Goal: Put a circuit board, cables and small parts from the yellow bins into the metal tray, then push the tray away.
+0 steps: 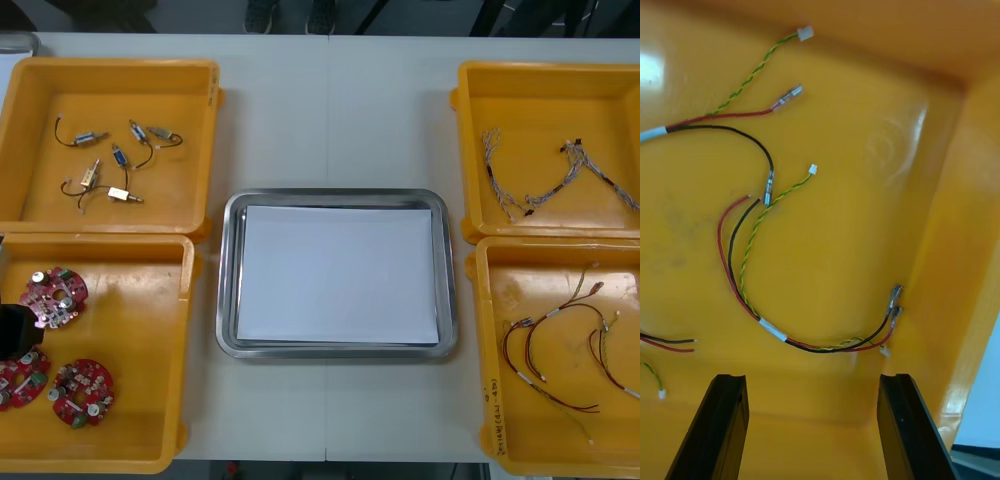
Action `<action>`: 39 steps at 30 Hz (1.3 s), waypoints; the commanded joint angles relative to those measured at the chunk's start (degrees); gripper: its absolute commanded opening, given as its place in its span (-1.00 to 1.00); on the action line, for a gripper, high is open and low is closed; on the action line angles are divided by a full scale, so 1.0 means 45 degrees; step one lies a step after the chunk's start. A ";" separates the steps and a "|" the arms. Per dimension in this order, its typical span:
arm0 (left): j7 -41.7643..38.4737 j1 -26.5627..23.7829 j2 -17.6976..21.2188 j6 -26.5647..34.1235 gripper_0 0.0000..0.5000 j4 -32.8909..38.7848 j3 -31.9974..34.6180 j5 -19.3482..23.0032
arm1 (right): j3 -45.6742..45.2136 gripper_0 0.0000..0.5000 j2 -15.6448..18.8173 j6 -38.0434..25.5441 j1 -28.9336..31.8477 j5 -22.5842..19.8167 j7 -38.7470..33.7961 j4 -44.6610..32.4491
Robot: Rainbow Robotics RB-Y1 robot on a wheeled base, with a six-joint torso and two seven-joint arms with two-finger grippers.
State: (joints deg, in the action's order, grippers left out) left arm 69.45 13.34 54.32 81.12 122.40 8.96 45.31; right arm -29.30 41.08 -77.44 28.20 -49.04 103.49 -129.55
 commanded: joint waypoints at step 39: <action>0.0602 0.0532 -0.0196 -0.2284 1.00 -0.1262 -0.2051 -0.1416 | 0.3620 1.00 0.2922 0.1720 -0.1344 -0.1289 0.3995 0.3770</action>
State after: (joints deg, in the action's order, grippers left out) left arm 69.45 14.05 54.18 71.45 116.57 0.65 39.42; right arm -14.68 51.54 -70.24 23.61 -55.50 119.53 -113.24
